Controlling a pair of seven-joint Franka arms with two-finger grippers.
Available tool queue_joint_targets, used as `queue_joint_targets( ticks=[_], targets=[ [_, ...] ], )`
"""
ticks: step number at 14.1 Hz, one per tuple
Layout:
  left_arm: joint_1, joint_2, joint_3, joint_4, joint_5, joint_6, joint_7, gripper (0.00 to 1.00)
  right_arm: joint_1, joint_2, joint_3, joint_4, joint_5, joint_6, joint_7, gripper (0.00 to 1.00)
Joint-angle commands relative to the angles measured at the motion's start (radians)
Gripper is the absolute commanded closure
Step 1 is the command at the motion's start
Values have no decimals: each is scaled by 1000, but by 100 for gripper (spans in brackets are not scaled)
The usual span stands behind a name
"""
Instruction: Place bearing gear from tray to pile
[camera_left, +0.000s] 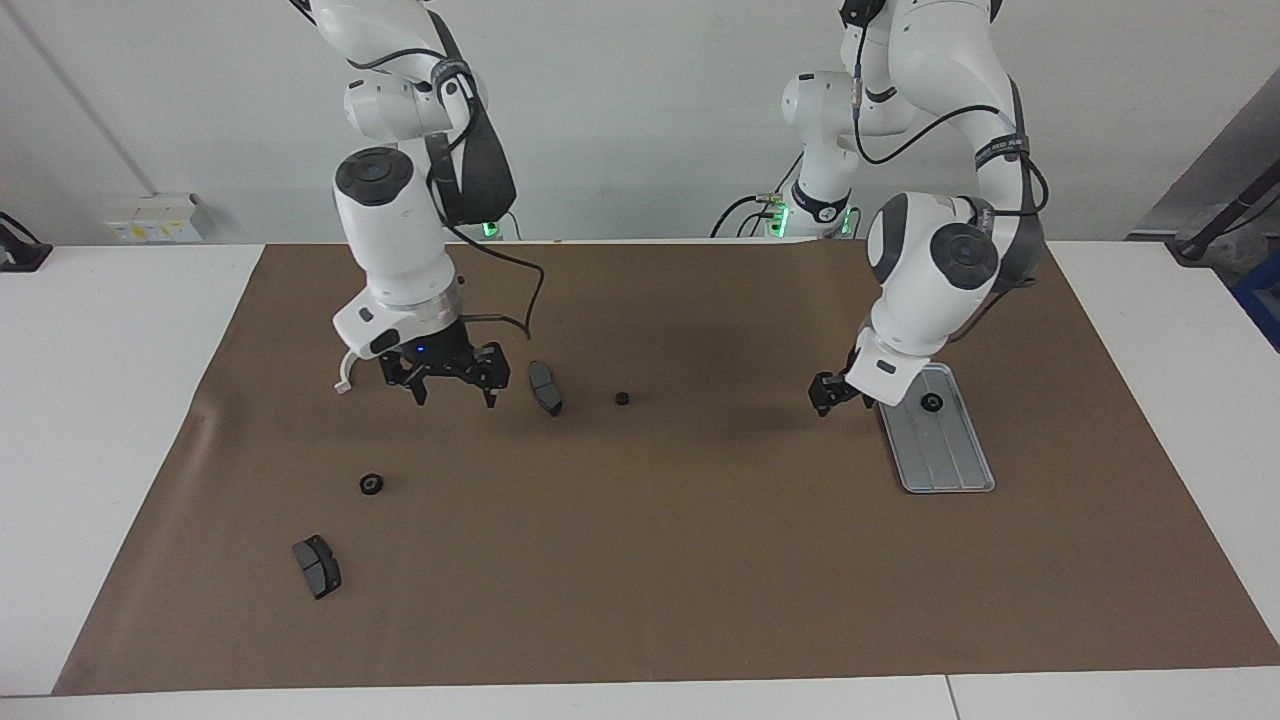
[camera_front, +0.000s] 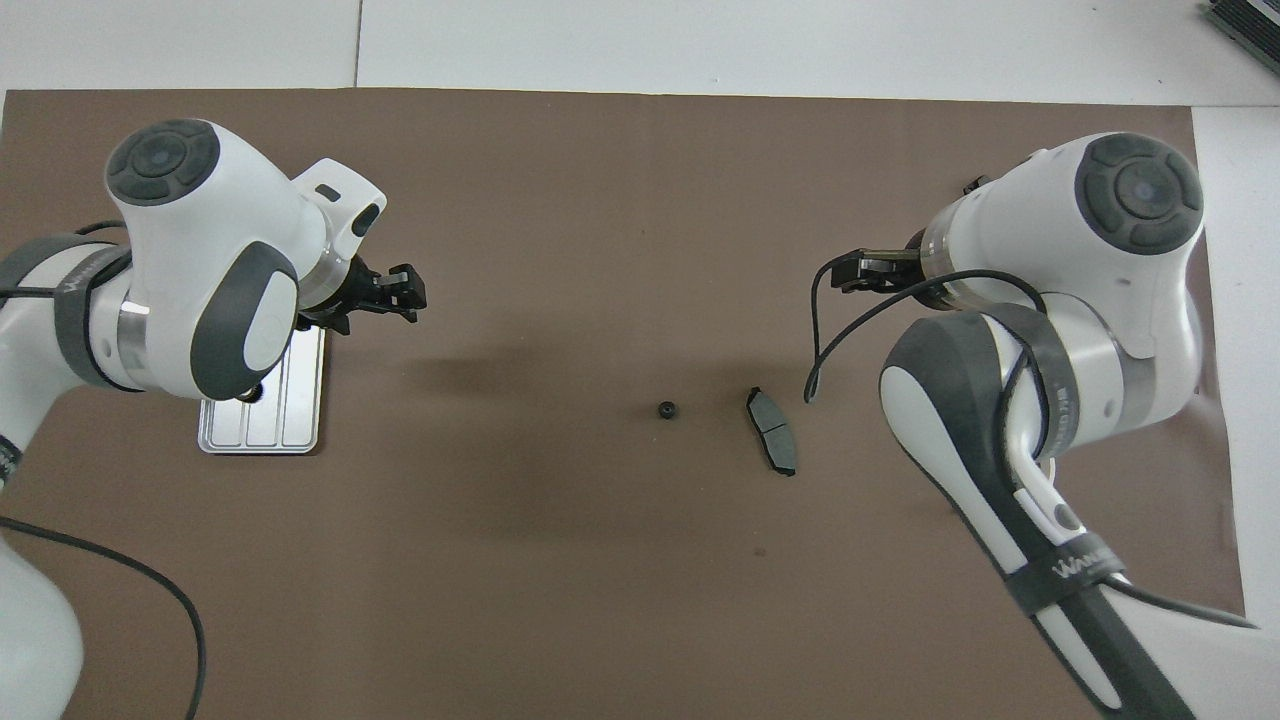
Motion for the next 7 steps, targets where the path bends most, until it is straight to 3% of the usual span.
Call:
queue_joint_targets(
  ticks=[1,4,7],
  targets=[
    [92,-54,-6,-90,-3,3,168,22,99,27,5,-29,26,61,112,0],
    [191,-68,-6,-126,0,15,349,22,207,67,3,-72,26,150,207,0],
    [241,-92,-3,-213,0,96,382,23,268,95,3,-99,20,183,223,0]
  ],
)
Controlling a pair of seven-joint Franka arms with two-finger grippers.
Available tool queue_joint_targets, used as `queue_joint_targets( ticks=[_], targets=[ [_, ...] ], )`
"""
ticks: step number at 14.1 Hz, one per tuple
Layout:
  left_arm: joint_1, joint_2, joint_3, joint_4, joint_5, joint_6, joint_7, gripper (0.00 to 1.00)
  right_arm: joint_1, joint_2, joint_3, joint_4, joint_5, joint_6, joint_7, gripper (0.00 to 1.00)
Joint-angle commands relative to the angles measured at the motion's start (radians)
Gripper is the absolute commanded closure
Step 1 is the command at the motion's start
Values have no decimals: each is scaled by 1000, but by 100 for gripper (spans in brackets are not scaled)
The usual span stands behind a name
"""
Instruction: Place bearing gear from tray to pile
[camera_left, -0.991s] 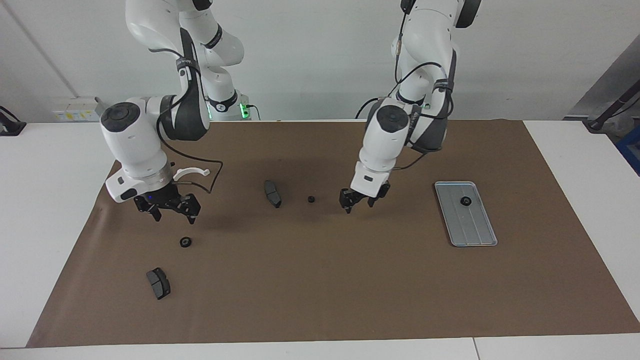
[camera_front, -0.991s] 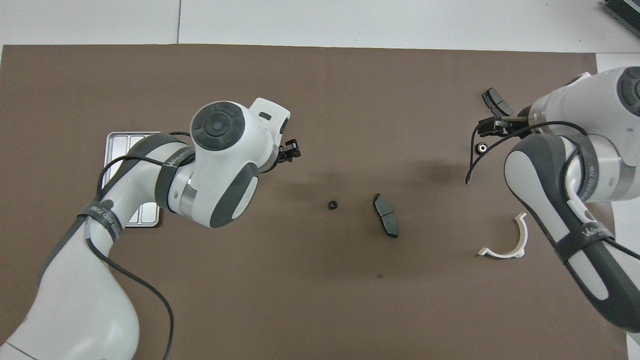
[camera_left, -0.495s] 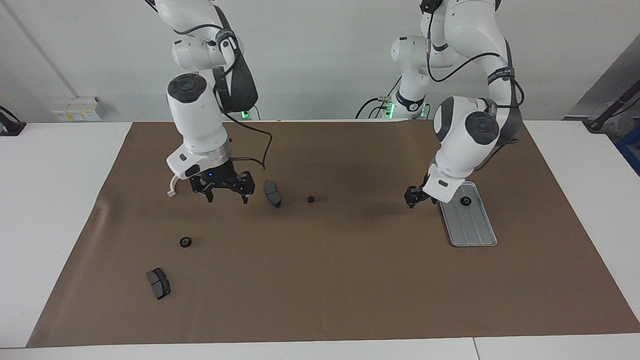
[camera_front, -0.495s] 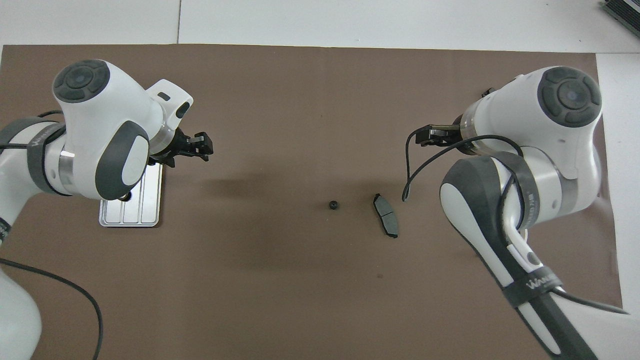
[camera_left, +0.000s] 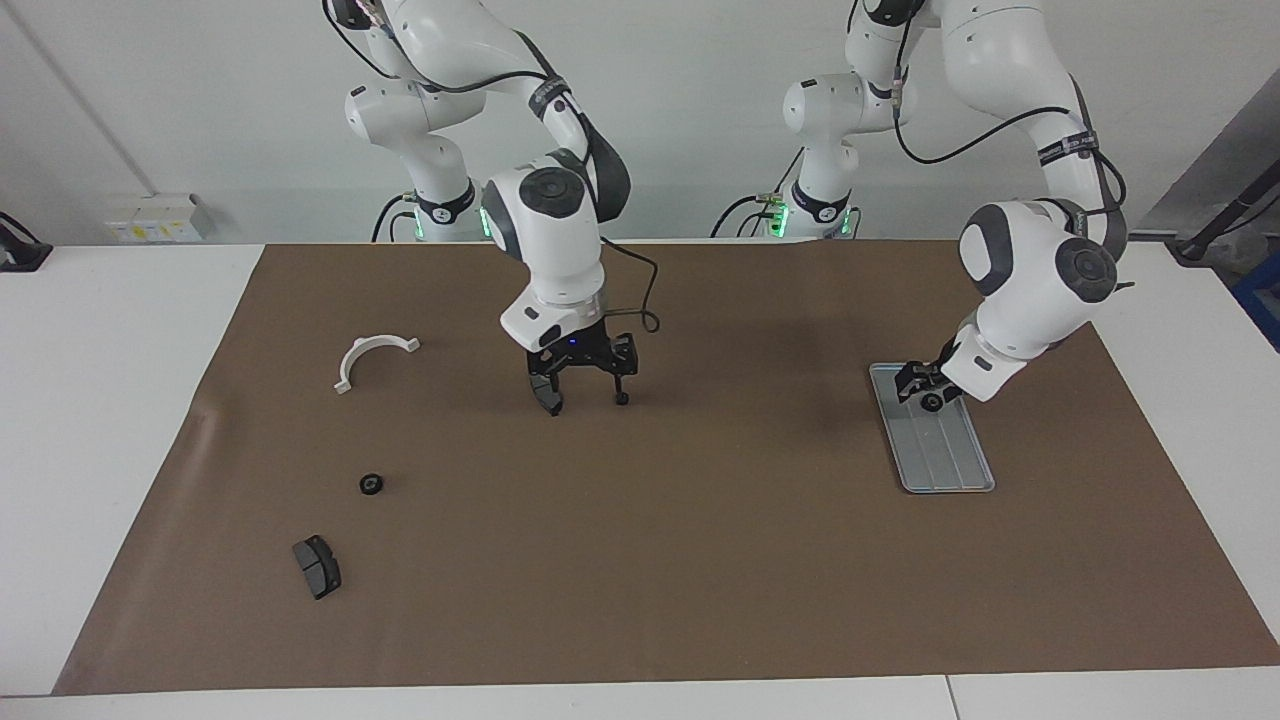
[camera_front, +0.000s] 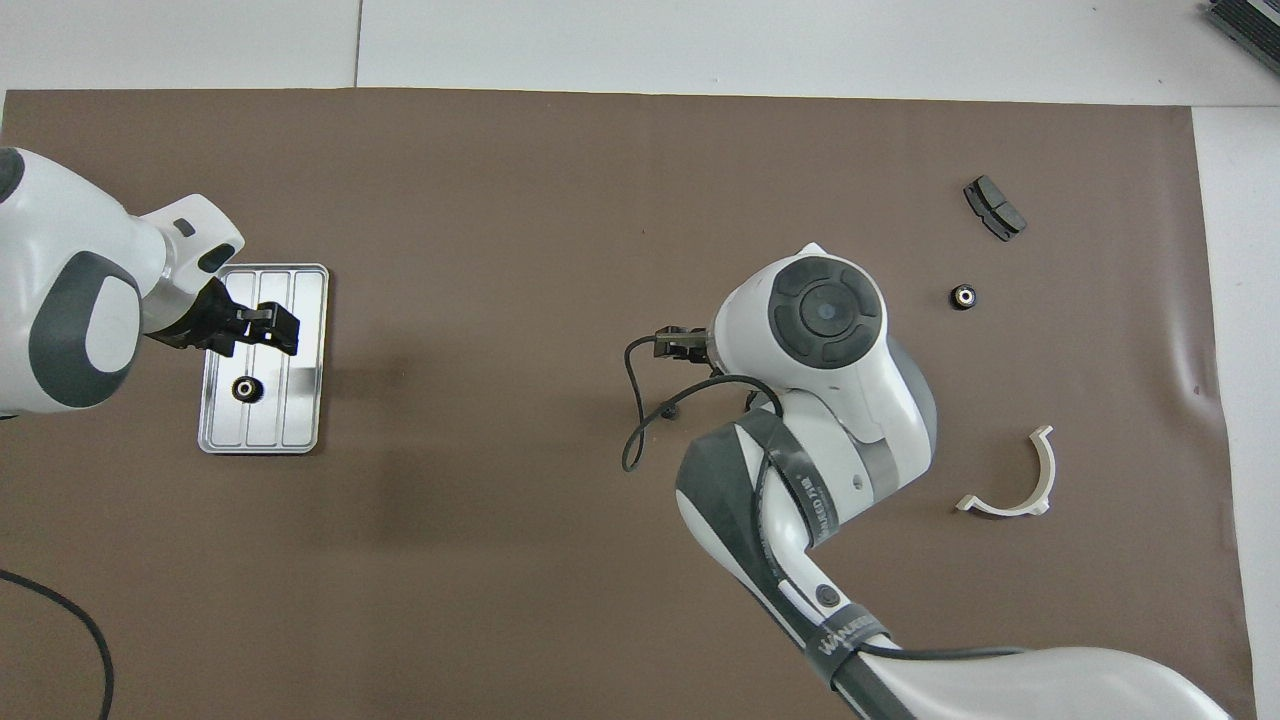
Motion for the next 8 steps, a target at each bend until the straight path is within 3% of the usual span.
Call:
queue_joint_targets(
  ticks=[1,5,8],
  targets=[
    [30,-70,-6,-146,0,125,19,23,30,2,-4,-56,11,54,6,0],
    [67,-104,-6,-269,0,270,10,24,94,102,-7,-74,-20,165,65,3],
    [96,-109,-6,-294,0,297,6,24,91,107,-7,-80,-74,144,67,4]
  ],
)
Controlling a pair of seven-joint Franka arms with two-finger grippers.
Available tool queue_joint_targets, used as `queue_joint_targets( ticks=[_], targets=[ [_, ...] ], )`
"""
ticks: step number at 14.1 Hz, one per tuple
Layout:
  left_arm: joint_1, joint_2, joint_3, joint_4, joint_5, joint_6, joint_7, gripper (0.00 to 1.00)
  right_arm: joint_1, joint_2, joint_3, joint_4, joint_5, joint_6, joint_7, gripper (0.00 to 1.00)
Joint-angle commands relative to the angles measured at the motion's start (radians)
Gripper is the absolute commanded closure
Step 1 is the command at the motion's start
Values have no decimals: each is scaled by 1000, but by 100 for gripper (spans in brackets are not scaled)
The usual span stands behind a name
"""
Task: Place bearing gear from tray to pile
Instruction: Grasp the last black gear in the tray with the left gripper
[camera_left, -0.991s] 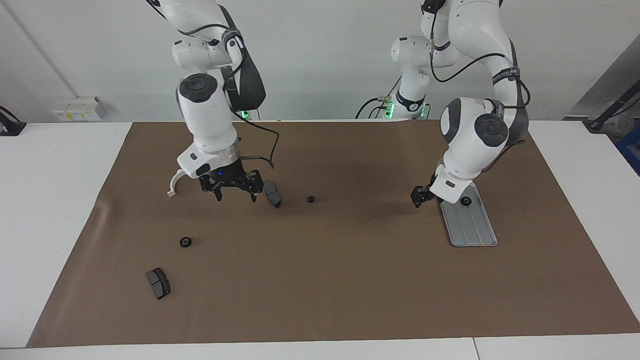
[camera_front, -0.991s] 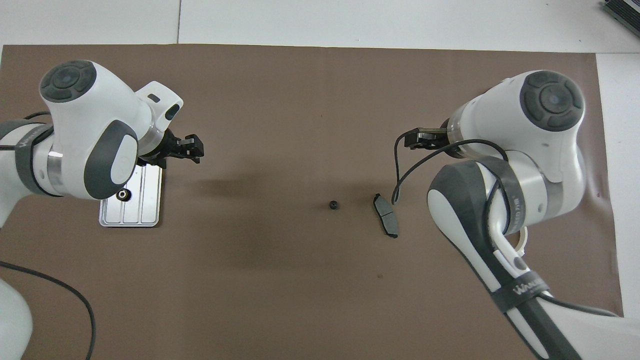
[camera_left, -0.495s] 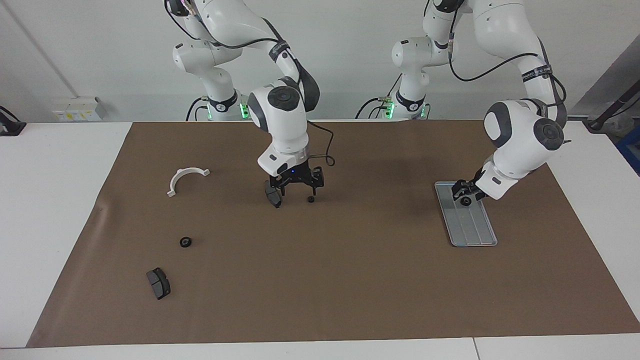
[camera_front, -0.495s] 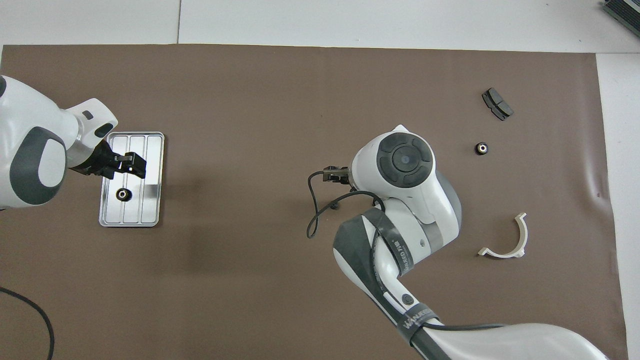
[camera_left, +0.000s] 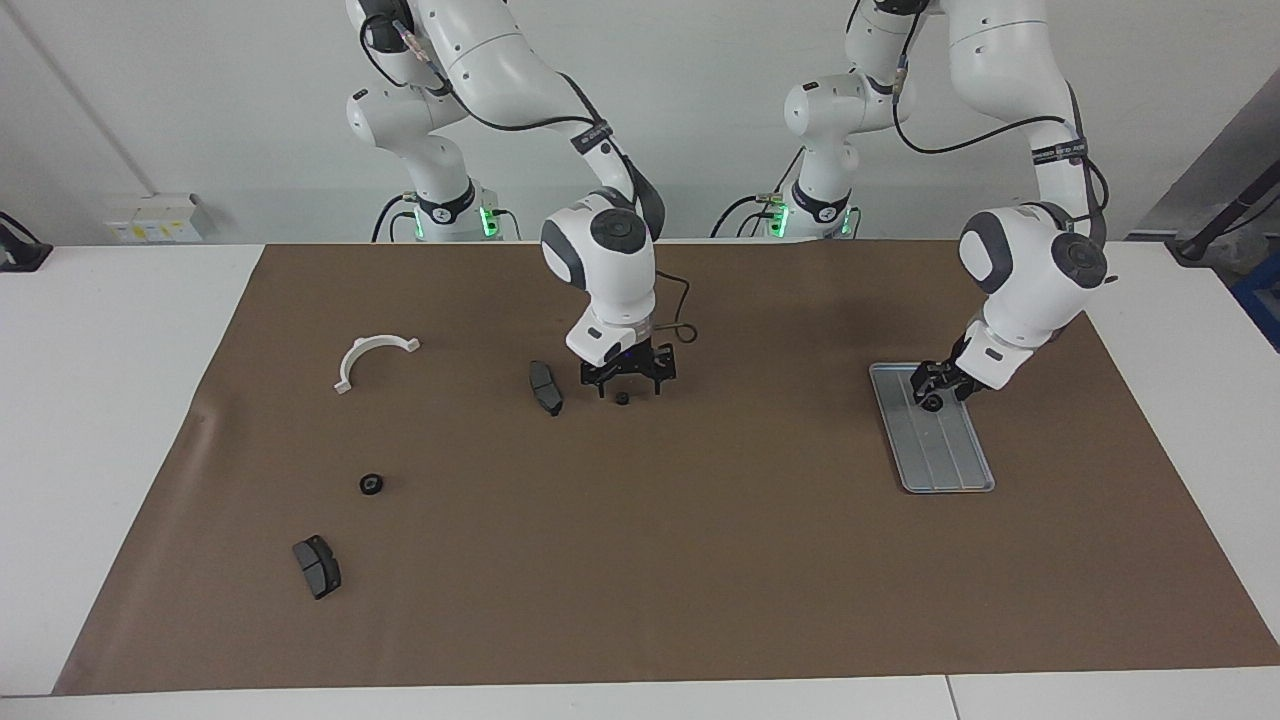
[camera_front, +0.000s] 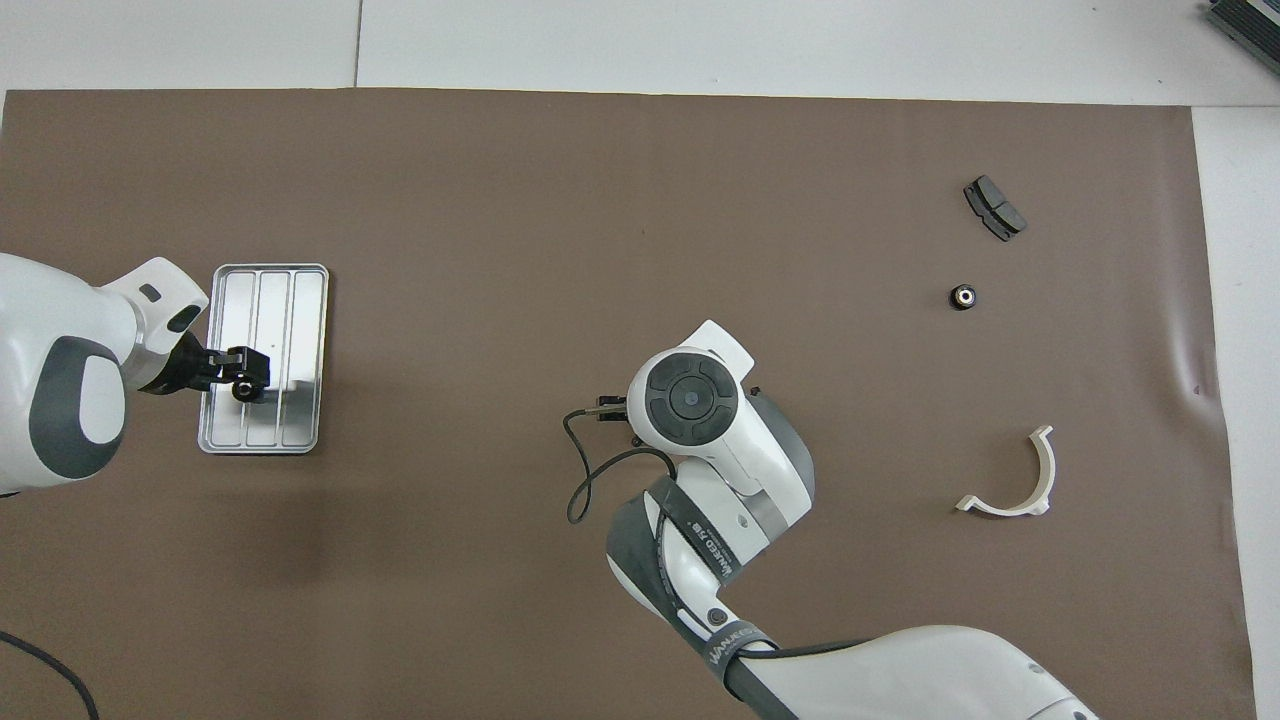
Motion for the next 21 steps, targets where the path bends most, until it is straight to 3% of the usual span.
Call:
queue_joint_targets(
  ticks=[1,3,6,14,21],
  targets=[
    [23,-46,-7,-63,0,57,-19,25,-3,-9,-5,-7,-29,-8,18,4],
    [20,-49,-7,-84,0,96,-96,28,0,-13,-4,-8,-29,-30,21,8],
    [10,-50,-8,-107,0,150,-168,30,2,-14,-4,-8,-29,-34,23,28],
    [0,-56,-8,-136,0,173,-204,38,2,-16,-2,-7,-29,-57,24,57],
    [-12,-63,-8,-175,0,229,-202,51,0,-13,-4,-4,-29,-36,26,58]
  ],
)
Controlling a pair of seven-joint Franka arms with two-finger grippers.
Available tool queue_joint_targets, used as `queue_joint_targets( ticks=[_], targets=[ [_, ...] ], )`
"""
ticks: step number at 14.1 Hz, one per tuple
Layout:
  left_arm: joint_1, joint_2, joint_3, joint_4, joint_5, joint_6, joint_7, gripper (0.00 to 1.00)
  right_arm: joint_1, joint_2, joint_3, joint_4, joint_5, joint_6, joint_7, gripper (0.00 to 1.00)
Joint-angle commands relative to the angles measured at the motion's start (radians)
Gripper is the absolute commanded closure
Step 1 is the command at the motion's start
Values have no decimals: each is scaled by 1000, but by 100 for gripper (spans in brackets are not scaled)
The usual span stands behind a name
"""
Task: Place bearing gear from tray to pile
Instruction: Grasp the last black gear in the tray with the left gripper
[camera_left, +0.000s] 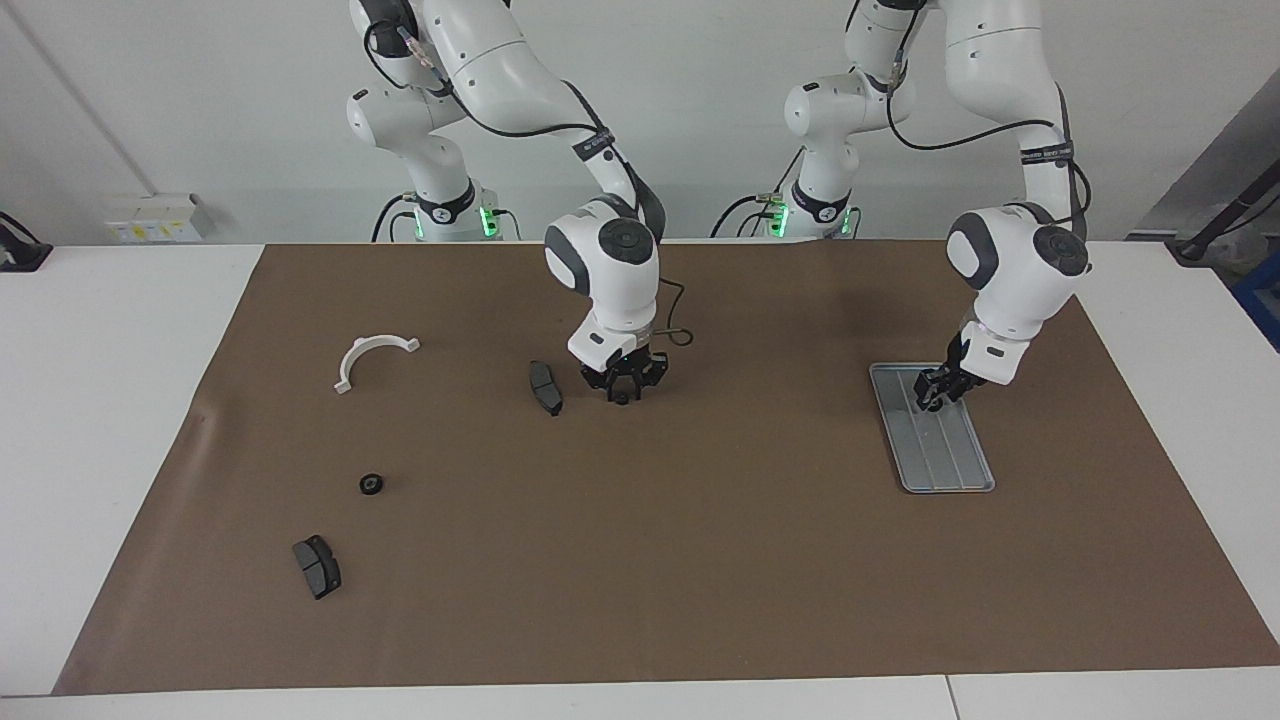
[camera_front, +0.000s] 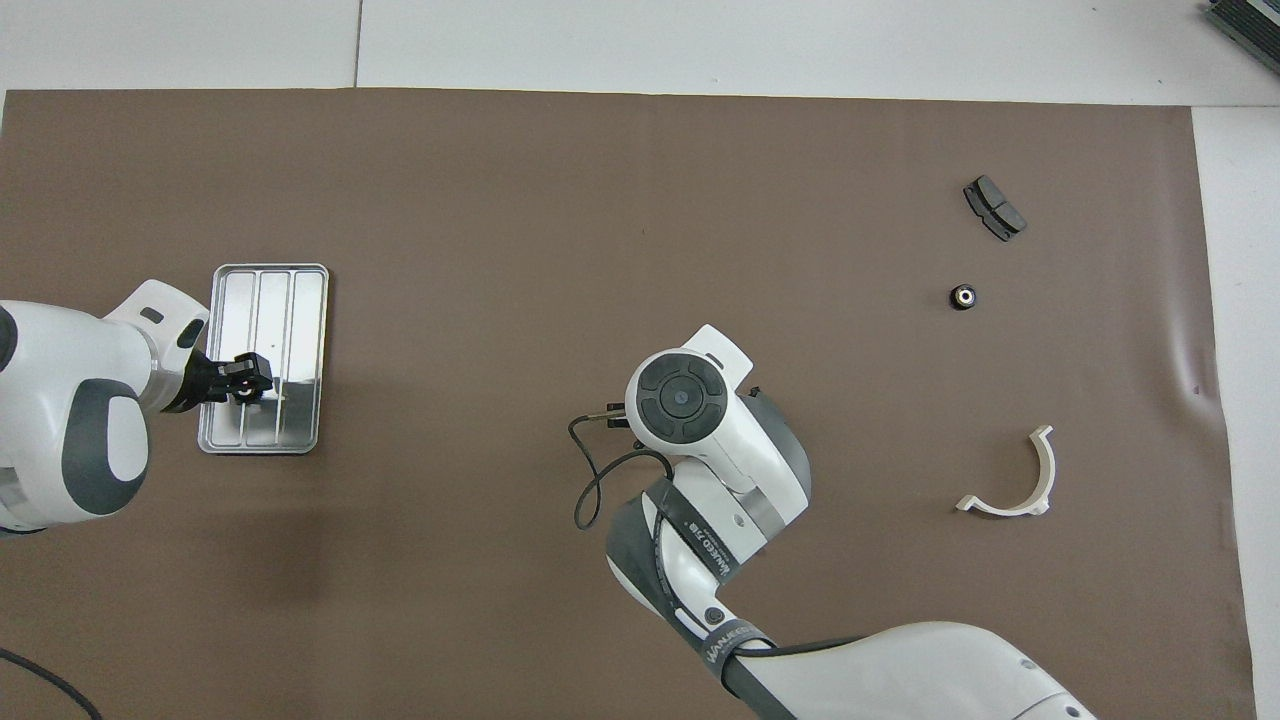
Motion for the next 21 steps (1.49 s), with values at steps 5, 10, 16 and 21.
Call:
queue_joint_targets(
  ticks=[5,10,16,21],
  targets=[
    [-15,-36,10,-40,0,25,-6,65,-3,-9,-1,-7,-19,17,26,58],
    [-15,-35,10,-32,0,17,-6,87,-5,-7,-1,-6,-30,17,24,100],
    [-101,6,10,136,0,-111,-105,90,-34,-57,-11,16,-30,-21,21,100],
    [-306,13,10,161,0,-136,-392,90,-230,-163,-11,16,-29,-90,-130,100]
  ],
)
